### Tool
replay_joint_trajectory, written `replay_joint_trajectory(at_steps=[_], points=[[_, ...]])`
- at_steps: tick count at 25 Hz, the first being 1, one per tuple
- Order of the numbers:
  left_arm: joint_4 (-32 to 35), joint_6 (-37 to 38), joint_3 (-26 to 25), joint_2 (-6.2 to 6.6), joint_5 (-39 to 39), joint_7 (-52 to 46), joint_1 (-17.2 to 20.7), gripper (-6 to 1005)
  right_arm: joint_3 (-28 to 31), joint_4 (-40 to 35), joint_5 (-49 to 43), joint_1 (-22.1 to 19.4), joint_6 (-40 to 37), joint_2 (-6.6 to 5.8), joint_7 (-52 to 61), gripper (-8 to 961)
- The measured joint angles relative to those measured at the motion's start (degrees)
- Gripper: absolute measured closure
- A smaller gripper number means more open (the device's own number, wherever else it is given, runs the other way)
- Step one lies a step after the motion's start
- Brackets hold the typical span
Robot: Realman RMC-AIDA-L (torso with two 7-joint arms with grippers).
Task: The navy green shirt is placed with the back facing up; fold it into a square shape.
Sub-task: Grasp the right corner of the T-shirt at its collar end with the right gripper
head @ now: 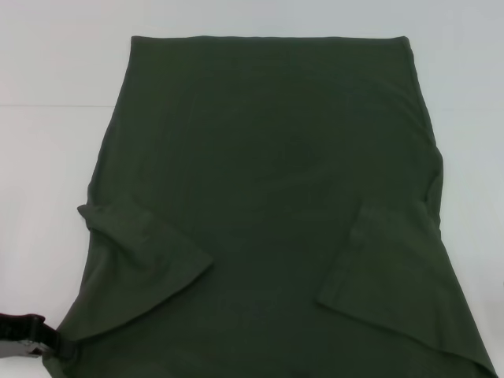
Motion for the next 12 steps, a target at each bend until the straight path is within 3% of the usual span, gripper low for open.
replay_joint_trajectory(at_steps=[8,12], points=[[0.34,-0.01,0.08,0.09,0.04,-0.03,-0.26,986,-0.42,0.89,-7.06,-0.43,-0.06,0.19,2.3,40],[0.35,-0.08,0.11,0.04,-0.1,0.08,-0.25,987,-0.99,1.48,-9.44,-0.9,1.53,0.87,1.01,43]])
